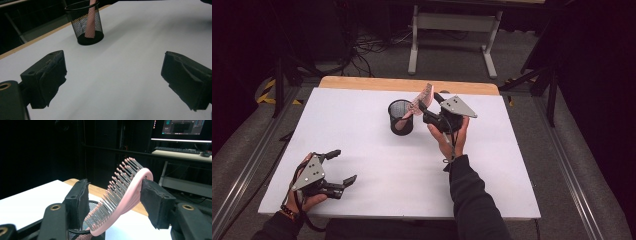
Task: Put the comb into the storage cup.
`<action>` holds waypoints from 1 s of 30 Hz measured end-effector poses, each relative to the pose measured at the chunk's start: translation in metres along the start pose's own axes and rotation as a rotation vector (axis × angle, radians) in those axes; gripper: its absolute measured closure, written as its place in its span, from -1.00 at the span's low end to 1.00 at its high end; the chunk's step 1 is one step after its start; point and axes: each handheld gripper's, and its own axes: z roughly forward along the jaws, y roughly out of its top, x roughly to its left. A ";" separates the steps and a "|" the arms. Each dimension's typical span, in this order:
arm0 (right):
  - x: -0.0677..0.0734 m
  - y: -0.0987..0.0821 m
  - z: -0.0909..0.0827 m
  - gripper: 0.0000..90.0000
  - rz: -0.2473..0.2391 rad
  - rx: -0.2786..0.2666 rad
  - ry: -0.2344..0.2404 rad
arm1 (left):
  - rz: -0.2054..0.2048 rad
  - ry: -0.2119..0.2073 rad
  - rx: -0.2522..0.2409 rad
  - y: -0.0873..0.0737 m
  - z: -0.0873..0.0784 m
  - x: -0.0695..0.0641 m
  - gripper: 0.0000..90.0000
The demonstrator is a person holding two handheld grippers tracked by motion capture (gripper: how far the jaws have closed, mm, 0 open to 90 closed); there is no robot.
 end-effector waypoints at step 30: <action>0.001 0.016 -0.025 -0.47 -0.127 0.037 -0.024 | 0.008 -0.004 0.012 0.000 0.002 -0.001 -0.84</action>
